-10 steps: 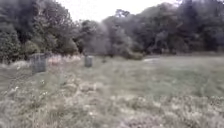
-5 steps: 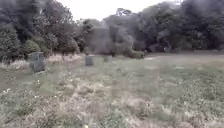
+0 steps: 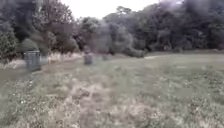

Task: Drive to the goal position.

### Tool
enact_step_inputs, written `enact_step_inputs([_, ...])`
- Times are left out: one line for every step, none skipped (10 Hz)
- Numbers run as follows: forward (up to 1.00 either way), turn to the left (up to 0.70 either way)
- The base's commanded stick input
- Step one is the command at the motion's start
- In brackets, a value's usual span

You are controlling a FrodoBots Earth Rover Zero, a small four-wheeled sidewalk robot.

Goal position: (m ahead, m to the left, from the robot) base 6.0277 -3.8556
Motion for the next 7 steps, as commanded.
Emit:
enact_step_inputs([0.50,0.00])
enact_step_inputs([0.50,0.00])
enact_step_inputs([0.50,0.00])
enact_step_inputs([0.50,0.00])
enact_step_inputs([0.50,0.00])
enact_step_inputs([0.50,0.00])
enact_step_inputs([0.50,0.00])
